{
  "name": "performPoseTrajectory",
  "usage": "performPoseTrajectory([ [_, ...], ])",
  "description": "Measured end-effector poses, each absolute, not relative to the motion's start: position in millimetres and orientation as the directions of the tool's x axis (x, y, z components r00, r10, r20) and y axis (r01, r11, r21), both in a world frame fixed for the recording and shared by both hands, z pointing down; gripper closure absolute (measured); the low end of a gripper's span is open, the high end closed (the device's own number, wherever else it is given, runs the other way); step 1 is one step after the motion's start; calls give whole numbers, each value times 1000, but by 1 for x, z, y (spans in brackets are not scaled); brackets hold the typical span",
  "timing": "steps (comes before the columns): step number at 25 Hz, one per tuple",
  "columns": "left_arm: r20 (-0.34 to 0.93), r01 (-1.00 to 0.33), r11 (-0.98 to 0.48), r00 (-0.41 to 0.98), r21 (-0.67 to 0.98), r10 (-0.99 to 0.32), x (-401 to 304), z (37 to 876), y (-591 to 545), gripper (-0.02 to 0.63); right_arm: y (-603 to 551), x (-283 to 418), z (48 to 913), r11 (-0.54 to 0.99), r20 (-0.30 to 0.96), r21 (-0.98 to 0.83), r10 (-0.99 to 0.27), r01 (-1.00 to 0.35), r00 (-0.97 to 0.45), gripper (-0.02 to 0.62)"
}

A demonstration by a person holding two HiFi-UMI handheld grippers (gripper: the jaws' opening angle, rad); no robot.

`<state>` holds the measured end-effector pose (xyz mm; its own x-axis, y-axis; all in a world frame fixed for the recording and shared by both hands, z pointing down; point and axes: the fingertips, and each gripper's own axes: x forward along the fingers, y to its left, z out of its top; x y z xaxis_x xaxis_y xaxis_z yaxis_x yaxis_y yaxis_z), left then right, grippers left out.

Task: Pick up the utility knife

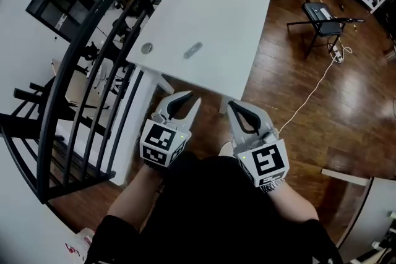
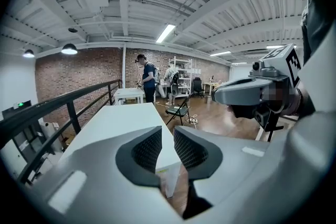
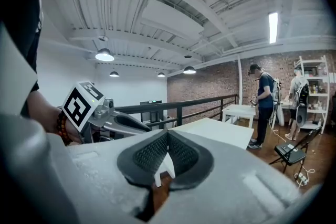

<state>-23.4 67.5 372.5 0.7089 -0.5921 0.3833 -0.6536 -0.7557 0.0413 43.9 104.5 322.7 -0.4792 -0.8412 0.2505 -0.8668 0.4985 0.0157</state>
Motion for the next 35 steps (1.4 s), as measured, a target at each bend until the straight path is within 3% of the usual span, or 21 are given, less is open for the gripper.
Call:
performPoseTrajectory([
  [19, 492, -729, -682, 613, 51, -618, -21, 437, -64, 429, 14, 77, 347, 517, 335, 9, -808, -856, -485, 603],
  [35, 717, -600, -798, 582, 60, -384, -31, 577, -170, 385, -104, 37, 378, 526, 510, 3, -732, -851, -451, 603],
])
